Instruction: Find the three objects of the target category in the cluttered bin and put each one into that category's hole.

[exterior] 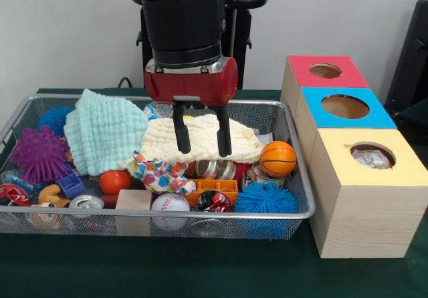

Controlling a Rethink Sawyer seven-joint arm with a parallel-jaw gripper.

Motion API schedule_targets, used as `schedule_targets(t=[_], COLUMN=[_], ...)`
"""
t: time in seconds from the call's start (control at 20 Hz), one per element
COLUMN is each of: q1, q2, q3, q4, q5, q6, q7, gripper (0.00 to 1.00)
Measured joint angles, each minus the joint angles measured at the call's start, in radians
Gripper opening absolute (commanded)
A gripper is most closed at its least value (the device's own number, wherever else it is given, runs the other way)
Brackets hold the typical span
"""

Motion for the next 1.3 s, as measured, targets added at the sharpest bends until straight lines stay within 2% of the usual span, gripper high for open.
schedule_targets(t=[0.45, 1.3], q1=[-0.019, -0.008], q2=[0.013, 0.045], q3=[0.009, 0.010], q4=[-0.020, -0.023], q5=[-0.009, -0.102], q6=[0.000, 0.000], q7=[-0.046, -0.054], gripper=[1.00, 1.00])
